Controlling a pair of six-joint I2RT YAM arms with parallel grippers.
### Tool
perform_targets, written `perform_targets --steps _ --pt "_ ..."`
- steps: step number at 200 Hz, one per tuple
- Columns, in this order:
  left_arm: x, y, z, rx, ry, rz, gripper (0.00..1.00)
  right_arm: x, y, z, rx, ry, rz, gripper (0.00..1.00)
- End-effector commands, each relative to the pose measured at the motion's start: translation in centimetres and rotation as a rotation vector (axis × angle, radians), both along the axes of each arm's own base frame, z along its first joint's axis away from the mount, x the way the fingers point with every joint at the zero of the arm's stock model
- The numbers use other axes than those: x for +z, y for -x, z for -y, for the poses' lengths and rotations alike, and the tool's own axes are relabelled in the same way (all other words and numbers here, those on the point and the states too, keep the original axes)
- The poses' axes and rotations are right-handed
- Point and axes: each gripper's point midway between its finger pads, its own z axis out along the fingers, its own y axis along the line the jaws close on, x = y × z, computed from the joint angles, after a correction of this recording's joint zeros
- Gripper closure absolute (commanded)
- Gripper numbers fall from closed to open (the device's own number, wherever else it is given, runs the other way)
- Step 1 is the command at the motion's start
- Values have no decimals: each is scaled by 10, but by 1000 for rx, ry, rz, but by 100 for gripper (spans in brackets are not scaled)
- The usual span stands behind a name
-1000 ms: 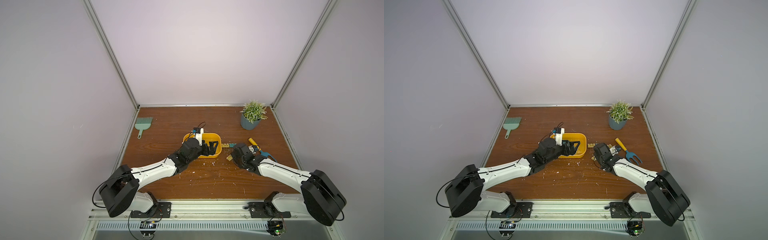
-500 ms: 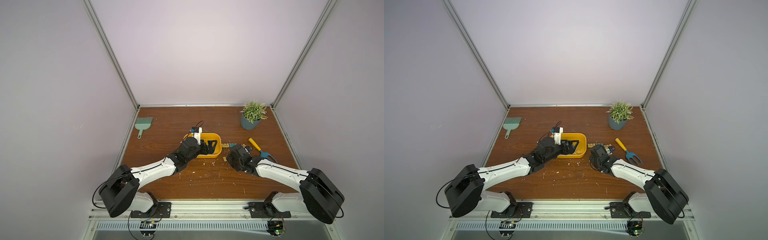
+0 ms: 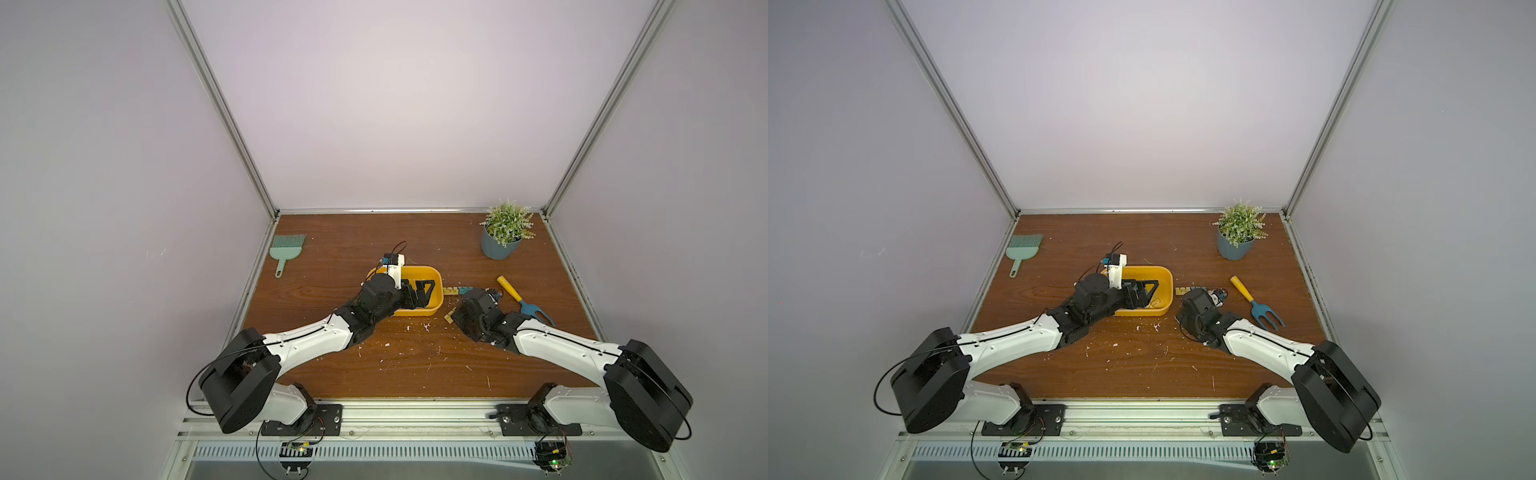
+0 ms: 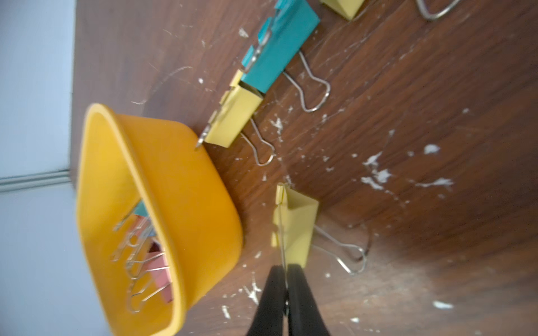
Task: Take out the binder clips from the storage box
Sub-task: Place the binder clip at the center of the board.
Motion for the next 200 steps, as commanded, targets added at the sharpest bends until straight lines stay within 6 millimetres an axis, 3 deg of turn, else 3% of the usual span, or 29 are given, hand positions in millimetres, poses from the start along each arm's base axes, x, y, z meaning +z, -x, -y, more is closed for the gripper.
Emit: perform_targets --steps 1,74,112,169,200 --pt "-2 -3 -2 5 6 -2 0 1 2 3 -56 -34 -1 98" --pt "1 -3 -1 0 14 -2 0 10 -3 22 -445 -317 19 100" --pt "2 -2 -1 -1 12 1 0 8 -12 11 -480 -359 5 100" --pt "3 -3 -4 8 6 5 0 -10 -11 11 -559 -333 -37 100" --pt "2 -2 -5 7 0 5 0 -9 -10 8 -555 -319 -41 94"
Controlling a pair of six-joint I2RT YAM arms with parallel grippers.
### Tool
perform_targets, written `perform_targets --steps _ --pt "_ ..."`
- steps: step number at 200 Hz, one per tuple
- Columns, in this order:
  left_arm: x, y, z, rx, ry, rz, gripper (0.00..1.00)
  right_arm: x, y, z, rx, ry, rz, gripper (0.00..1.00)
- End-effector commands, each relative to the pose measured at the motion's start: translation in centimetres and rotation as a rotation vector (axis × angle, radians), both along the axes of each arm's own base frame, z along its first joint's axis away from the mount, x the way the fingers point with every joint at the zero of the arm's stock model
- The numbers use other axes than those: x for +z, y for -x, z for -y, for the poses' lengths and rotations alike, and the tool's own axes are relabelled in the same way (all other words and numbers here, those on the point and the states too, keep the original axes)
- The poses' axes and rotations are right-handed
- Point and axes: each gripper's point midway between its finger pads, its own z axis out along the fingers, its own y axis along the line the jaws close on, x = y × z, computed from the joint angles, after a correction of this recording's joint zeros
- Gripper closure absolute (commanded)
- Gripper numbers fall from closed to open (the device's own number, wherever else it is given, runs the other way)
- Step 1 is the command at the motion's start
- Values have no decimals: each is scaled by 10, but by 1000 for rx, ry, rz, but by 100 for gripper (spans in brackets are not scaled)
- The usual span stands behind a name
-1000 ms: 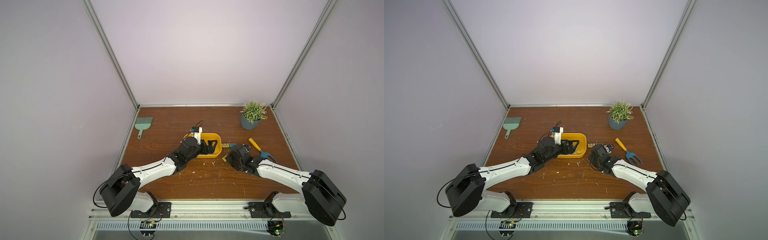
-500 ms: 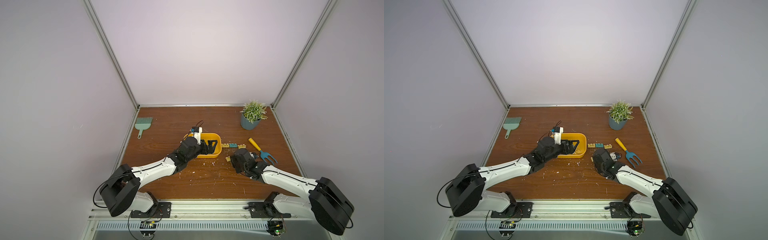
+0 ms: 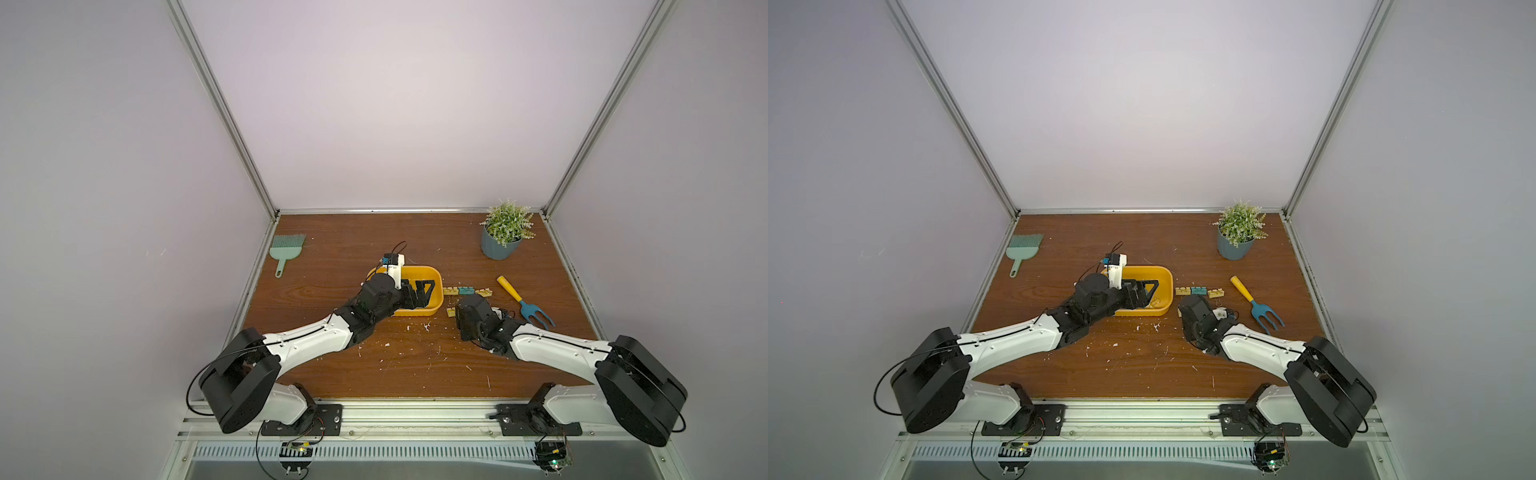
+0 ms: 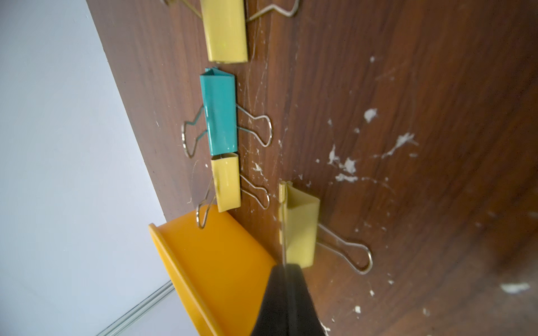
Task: Take out the binder clips from the storage box
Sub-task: Place the binder clip at the center of the board, then pick up the binder clip from the storage box.
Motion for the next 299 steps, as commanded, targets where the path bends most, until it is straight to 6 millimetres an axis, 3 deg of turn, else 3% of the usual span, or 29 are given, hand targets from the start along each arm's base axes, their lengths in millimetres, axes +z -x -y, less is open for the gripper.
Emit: perform_targets --steps 1,70,101,127,157,177,214,263,299 --pt "3 -2 -4 7 0 8 0 0 1 0 -29 10 -16 93" --pt "1 -2 -3 0 -14 10 0 16 16 -3 82 49 24 67" --pt "0 -3 -5 7 -41 13 0 21 34 15 144 157 32 66" --pt "-4 -6 -11 37 -71 14 0 44 27 16 258 280 141 67" --pt "-9 -11 -23 79 -115 1 1 98 0 -25 571 484 413 67" --pt "-14 -15 -39 126 -135 -17 0 113 -9 -67 836 584 537 68" --pt "-17 -17 -63 195 -176 -25 0 105 -22 -95 1097 737 490 68" --pt "-38 -10 -85 233 -216 -68 1 89 -36 -107 1271 770 435 69" --pt "-37 -7 -92 246 -229 -51 0 63 -44 -109 1386 820 314 69"
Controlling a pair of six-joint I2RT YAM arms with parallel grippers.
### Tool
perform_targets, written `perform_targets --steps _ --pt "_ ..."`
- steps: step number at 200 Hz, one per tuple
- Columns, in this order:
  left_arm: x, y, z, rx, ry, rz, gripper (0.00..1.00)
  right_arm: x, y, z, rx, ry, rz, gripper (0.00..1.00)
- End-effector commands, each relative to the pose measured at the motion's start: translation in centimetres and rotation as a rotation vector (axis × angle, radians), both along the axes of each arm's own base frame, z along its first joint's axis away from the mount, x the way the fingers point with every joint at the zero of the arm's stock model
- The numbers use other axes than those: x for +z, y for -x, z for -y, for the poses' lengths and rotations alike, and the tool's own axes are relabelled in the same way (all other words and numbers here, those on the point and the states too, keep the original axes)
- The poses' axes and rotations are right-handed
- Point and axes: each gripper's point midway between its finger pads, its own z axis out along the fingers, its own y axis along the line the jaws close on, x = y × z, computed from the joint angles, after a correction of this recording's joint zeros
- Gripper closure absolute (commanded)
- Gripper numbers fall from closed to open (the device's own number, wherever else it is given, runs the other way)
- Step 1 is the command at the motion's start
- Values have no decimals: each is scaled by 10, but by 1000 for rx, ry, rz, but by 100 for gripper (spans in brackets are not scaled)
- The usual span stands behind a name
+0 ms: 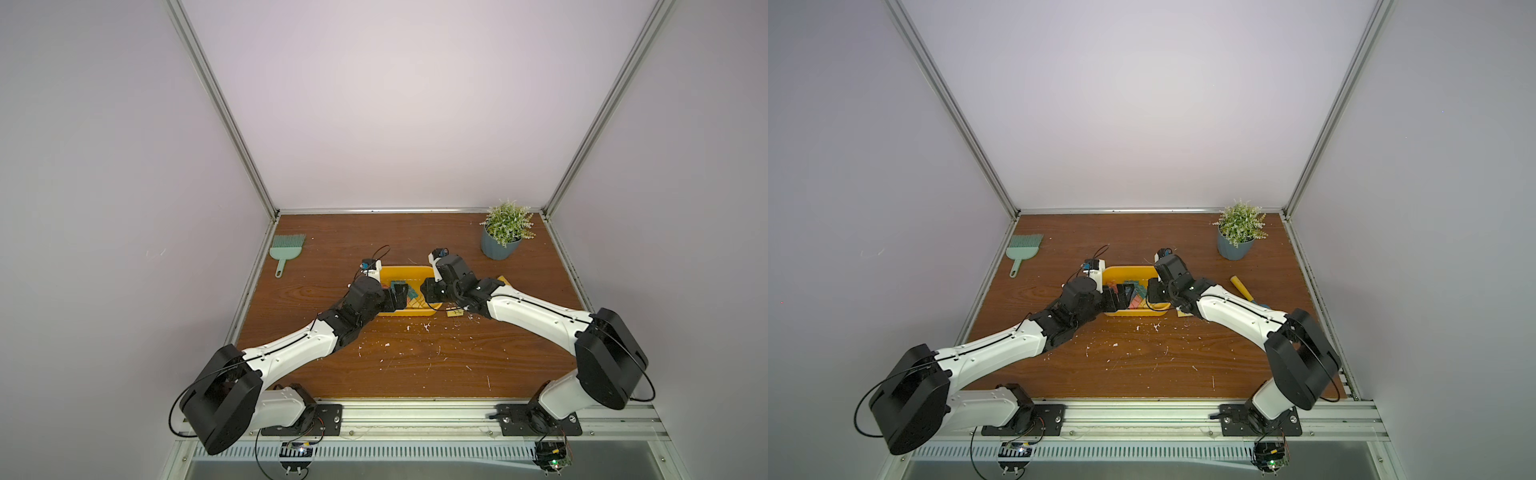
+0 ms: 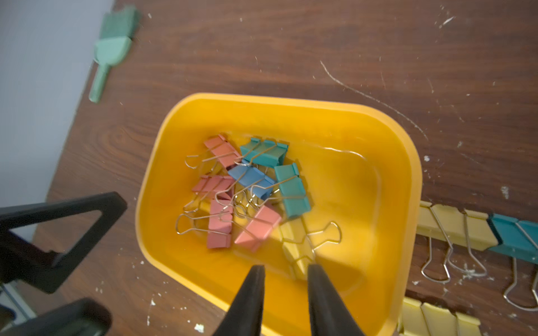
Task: Take out the binder clips from the storage box
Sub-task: Pick up the binder clip from the storage box.
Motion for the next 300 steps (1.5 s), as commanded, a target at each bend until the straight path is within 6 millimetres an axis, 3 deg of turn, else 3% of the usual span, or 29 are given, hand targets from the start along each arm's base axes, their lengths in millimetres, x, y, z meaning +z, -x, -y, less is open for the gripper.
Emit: perform_targets --steps 1,97,166,207,300 --pt "5 -1 -11 27 -25 23 1 -4 2 -2 97 86 -32 69" --pt "7 -4 -2 -12 -18 30 0 -41 -12 -8 179 217 -130 70" --pt "11 -6 -2 -9 -33 47 0 -52 -6 -9 259 254 -178 88" --pt "15 -9 -1 -13 -44 56 1 -40 -11 -5 259 271 -153 97" --pt "21 -11 6 -30 -7 67 1 15 -18 -7 201 180 -38 100"
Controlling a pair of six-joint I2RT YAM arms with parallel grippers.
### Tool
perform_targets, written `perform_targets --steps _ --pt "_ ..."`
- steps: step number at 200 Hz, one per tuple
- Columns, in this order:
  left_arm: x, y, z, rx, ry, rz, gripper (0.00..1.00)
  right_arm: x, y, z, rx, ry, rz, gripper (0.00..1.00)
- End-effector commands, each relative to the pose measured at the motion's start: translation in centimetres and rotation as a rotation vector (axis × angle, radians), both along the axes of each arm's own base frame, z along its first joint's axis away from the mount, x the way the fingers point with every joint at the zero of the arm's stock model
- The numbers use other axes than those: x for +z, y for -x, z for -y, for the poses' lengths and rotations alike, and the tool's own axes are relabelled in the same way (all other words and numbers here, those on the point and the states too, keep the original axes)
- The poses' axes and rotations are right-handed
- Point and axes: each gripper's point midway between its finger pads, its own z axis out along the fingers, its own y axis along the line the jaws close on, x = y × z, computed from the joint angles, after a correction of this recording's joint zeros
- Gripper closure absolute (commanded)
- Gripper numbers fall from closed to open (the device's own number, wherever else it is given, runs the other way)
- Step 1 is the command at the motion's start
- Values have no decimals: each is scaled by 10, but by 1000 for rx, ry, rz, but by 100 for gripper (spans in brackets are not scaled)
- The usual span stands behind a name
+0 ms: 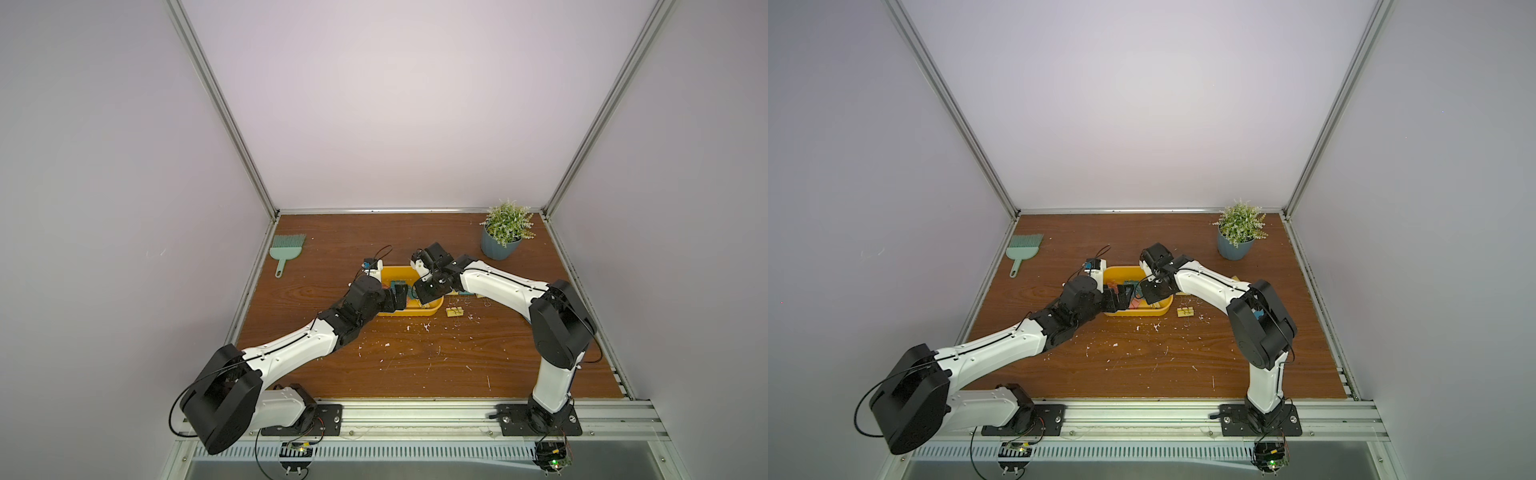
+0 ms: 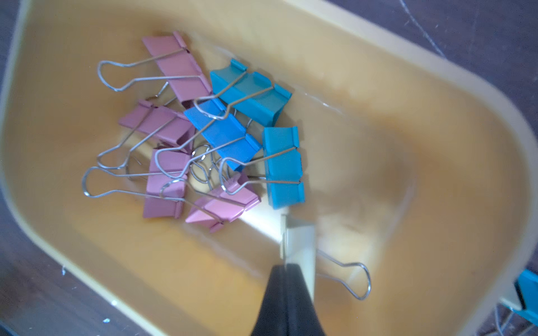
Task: Take out the binder clips from the storage box
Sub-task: Pick up the binder clip from the storage box, then place the binder clip at the center of the board.
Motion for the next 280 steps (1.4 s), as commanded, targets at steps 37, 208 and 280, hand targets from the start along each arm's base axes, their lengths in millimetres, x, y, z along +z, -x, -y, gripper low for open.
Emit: perform_targets --steps 37,208,280 --pt "19 -6 5 -20 43 48 0 74 -13 6 -88 -124 178 100" --pt "34 4 101 -260 194 38 0 108 31 183 -1041 -551 416 100" --pt "21 21 152 -411 108 6 0 30 57 198 -1340 -696 174 100"
